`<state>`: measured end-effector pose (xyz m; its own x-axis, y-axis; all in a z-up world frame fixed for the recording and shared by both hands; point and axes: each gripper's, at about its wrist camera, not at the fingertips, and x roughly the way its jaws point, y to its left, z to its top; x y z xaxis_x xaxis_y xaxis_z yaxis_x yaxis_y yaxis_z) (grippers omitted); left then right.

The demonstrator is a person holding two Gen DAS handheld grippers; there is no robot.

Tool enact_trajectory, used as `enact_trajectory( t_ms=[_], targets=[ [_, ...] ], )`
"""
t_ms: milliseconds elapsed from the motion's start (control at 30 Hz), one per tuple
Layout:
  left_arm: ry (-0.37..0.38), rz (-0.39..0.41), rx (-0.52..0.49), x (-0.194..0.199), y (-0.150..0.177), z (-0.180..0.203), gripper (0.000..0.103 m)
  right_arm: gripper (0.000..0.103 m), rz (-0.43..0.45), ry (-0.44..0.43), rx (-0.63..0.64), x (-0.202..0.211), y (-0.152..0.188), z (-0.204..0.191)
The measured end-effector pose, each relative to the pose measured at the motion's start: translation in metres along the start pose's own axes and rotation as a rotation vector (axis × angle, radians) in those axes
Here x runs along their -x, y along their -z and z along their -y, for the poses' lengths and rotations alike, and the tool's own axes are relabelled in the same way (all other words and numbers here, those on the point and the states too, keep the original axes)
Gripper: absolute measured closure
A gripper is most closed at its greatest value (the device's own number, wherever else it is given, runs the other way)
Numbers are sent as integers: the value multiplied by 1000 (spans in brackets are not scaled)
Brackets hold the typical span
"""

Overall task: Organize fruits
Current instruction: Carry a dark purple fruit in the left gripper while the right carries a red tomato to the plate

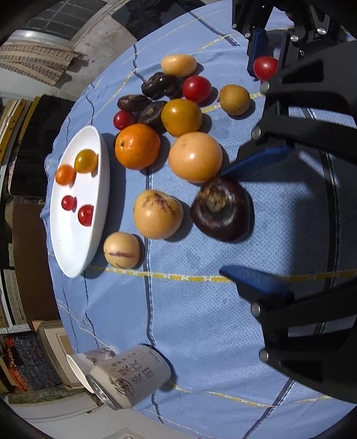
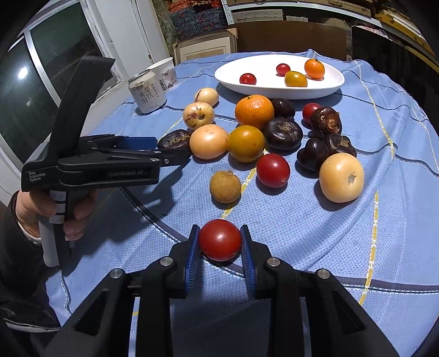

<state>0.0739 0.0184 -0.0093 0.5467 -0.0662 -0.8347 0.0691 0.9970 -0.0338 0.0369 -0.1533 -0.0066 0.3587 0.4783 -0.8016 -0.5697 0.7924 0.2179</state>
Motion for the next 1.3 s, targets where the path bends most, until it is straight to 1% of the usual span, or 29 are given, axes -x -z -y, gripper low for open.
enact_trajectory(
  t_ms=[133,200,267,467,667,833,933,1100,1300],
  targets=[
    [12,-8,8,1,0,0,58,73,9,-2,-2,4,-1,1],
    [29,-13,30,7,1,-3,58,73,25,-1,-2,10,-3,2],
    [50,4,29,17,2,-4,58,73,43,4,-4,17,-6,4],
    [44,67,0,50,-1,-6,58,73,119,26,-18,41,-23,17],
    [64,90,1,68,-6,-5,58,73,163,40,-19,53,-38,26],
    [79,96,-15,71,-15,1,58,73,195,44,-24,58,-57,34],
    [80,105,-27,71,-27,4,58,73,216,45,-27,60,-73,38],
    [82,126,-23,66,-60,4,58,73,238,58,-17,60,-104,45],
    [62,119,-21,40,-106,1,58,73,234,57,-15,45,-146,59]
  ],
)
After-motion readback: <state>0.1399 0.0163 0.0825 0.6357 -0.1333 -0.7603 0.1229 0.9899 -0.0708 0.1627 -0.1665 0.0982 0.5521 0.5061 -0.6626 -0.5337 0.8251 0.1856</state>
